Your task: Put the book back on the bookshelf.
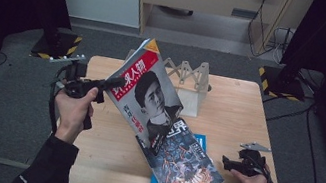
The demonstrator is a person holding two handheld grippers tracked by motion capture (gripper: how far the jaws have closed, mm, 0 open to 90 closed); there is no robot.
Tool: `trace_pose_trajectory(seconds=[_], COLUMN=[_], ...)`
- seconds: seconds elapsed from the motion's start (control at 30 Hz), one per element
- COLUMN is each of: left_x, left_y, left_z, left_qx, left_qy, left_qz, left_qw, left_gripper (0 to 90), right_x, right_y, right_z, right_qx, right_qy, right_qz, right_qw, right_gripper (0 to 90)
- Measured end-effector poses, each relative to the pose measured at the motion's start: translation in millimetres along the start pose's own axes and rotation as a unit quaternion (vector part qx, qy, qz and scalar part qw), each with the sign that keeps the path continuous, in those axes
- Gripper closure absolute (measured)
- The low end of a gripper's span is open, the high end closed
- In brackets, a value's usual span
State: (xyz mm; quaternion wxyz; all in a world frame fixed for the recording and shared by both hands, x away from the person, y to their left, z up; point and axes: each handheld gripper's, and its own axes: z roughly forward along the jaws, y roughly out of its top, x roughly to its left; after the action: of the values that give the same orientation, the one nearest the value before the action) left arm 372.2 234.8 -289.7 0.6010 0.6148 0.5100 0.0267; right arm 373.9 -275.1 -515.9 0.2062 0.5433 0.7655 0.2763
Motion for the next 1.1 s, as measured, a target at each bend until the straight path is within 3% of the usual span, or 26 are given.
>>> trace_pose_trajectory(seconds=[0.37, 0.57, 0.7, 1.1], left_x=[6.2, 9.7, 11.7, 22.1], left_y=[16.1, 24.2, 27.9, 43.7], left_z=[-22.9, -33.1, -36.8, -44.6], left_qx=[-0.030, -0.039, -0.046, -0.053], left_qy=[0.022, 0.044, 0.053, 0.107], left_qz=[0.008, 0.018, 0.018, 0.039], left_qw=[0.9993, 0.9981, 0.9973, 0.9921], left_gripper=[86.1, 86.1, 86.1, 86.2], right_x=[-0.7, -2.6, -3.5, -4.2], right_y=[-4.2, -6.6, -7.8, -11.8], right_z=[6.3, 9.2, 9.8, 11.6], right_qx=[0.023, 0.033, 0.030, 0.009], right_qy=[0.002, 0.005, 0.005, 0.008], right_qz=[-0.001, 0.001, 0.005, 0.006], right_qw=[0.9997, 0.9994, 0.9995, 0.9999], right_gripper=[4.7, 2.6, 2.3, 0.2])
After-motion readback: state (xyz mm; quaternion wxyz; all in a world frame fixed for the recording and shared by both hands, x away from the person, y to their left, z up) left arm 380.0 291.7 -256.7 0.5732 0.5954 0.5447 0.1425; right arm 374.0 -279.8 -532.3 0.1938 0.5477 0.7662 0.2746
